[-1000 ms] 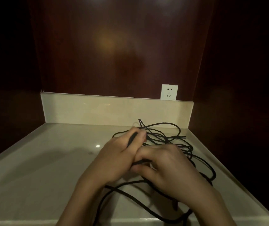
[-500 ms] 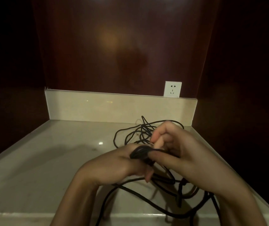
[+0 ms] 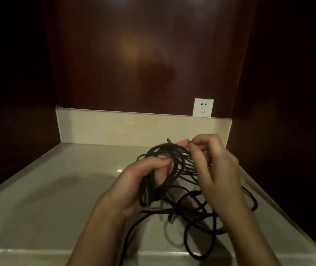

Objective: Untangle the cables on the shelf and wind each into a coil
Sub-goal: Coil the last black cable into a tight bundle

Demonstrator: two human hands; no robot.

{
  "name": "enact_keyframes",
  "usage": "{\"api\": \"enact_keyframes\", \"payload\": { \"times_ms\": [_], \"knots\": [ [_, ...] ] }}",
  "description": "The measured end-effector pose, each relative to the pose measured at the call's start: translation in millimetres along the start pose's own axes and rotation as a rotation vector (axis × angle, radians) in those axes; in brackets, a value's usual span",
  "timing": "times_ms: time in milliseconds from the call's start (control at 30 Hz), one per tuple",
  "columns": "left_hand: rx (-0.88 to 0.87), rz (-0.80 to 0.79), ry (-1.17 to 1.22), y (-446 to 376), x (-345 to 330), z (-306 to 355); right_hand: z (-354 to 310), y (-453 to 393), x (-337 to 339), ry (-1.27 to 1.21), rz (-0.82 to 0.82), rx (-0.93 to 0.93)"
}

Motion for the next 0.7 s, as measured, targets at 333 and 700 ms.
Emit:
{"api": "enact_keyframes", "payload": {
  "times_ms": [333, 700],
  "knots": [
    [-0.302, 0.254, 0.303, 1, 0, 33, 22, 39, -63, -0.335, 0.066, -0.332],
    [-0.753, 0.942, 0.012, 42, 51, 52, 8, 72, -102, -0.43, -0.699, -0.67]
  ]
}}
Point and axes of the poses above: each hand's wrist, its own y-axis away from the middle knuckle, its own x-axis out of the back of the hand, z = x × y, the point moved 7 cm from there along -y, towards the middle knuckle, and after that the axes turned 8 degrees about -y, right-handed, at the moved point
